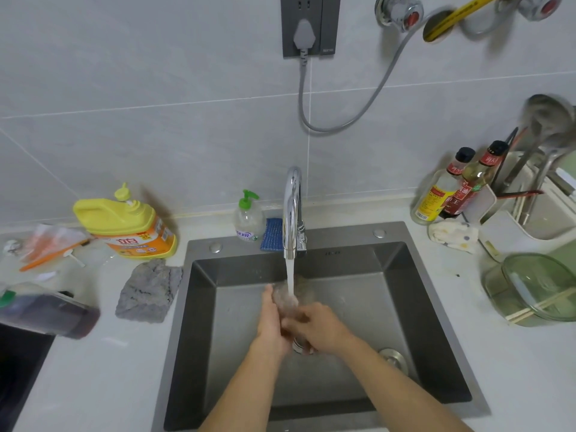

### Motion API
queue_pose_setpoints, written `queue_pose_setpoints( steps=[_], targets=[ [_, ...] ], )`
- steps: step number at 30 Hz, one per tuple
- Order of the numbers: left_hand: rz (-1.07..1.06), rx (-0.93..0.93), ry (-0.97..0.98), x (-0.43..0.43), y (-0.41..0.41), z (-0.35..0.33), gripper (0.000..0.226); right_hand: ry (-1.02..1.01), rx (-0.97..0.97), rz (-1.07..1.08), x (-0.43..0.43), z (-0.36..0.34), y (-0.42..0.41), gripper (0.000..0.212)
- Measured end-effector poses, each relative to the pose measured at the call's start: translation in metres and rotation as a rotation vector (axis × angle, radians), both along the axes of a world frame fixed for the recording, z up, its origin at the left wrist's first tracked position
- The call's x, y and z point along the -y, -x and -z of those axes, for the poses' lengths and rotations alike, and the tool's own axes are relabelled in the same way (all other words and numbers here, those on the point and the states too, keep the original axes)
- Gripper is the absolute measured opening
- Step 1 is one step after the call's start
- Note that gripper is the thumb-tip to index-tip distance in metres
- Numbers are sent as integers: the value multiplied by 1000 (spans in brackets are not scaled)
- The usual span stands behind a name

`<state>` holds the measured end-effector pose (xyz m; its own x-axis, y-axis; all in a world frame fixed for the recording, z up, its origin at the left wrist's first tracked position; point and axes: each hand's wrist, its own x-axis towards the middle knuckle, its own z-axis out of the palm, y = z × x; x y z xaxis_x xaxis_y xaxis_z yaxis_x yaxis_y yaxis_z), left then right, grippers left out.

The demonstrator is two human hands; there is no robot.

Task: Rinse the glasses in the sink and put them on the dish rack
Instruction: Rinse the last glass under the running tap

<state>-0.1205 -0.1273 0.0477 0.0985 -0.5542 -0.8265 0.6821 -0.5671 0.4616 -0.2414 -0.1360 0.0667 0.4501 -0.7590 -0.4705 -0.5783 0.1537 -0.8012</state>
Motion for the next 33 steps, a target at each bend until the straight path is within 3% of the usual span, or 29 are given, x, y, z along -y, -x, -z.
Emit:
queue_pose_setpoints(
  steps=[4,8,10,15,18,20,22,25,27,30,33],
  targets=[
    [9,-61,-11,-3,-4,-2,60,184,-179,-188,2,-1,8,26],
    [15,-38,13,-10,4,2,60,-73,41,49,1,-9,-18,40],
    [12,-44,28,-11,0,2,63,-109,80,19,1,-7,-21,37],
    [-95,-123,-6,-7,-16,3,69,227,-135,-258,8,0,-5,36],
    [-61,-100,28,-8,-10,6,59,181,-56,-132,3,-8,-14,31],
    [-44,-79,57,-8,-6,7,53,25,54,23,5,-16,-22,37],
    [-52,-34,58,-5,-8,4,50,-99,114,38,4,-21,-18,34],
    [-75,-85,27,-1,-13,-3,58,68,30,-162,7,-7,2,19],
    [-62,-98,-12,-4,-13,-7,61,198,-65,-236,10,3,8,23],
    [-79,-94,-36,-4,-10,-3,61,207,-59,-180,10,3,1,34],
    [-98,-57,-54,-2,-6,-3,57,81,25,-22,8,11,-1,36]
  ],
)
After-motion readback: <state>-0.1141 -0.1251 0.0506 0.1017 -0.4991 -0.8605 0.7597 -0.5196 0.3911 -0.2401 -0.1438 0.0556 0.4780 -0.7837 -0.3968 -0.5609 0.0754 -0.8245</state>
